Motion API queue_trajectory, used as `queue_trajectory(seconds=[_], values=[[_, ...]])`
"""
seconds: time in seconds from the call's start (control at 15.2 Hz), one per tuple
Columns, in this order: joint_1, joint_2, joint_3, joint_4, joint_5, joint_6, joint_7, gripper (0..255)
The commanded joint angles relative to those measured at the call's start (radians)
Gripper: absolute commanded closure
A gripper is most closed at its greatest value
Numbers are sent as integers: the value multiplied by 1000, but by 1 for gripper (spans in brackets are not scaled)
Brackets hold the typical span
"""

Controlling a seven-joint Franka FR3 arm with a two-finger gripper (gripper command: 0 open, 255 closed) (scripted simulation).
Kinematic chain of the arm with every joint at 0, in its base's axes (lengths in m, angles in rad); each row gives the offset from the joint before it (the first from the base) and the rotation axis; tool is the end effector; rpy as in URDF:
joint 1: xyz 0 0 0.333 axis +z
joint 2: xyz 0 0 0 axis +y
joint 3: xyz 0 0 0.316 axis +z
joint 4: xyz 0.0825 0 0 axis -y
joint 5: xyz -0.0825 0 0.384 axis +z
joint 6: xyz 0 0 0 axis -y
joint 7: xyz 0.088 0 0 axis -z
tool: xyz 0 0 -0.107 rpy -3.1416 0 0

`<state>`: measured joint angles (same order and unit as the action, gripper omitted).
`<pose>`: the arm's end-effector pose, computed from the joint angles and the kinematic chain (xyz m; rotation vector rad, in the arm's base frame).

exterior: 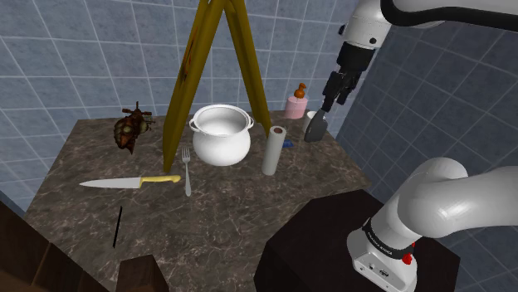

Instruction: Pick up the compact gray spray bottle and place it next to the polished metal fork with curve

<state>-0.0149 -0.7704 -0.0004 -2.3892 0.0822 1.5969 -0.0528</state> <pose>0.3124 0.0038 0.5727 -3.0579 -0.0529 0.0292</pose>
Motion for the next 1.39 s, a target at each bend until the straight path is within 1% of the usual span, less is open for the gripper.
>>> queue_trajectory(seconds=[0.0,0.26,0.46,0.66,0.86,0.99,1.12,1.32], values=[[0,0,0,0,0,0,0,0],[0,-82,-124,-113,-60,78,-209,0],[-3,-112,-229,-174,-109,141,-368,0],[-1,-112,-344,-211,-158,209,-531,0],[13,-81,-469,-224,-198,281,-698,0],[33,-43,-556,-218,-216,330,-811,0],[67,4,-648,-201,-224,377,-927,0],[146,91,-797,-155,-214,443,-1106,0]])
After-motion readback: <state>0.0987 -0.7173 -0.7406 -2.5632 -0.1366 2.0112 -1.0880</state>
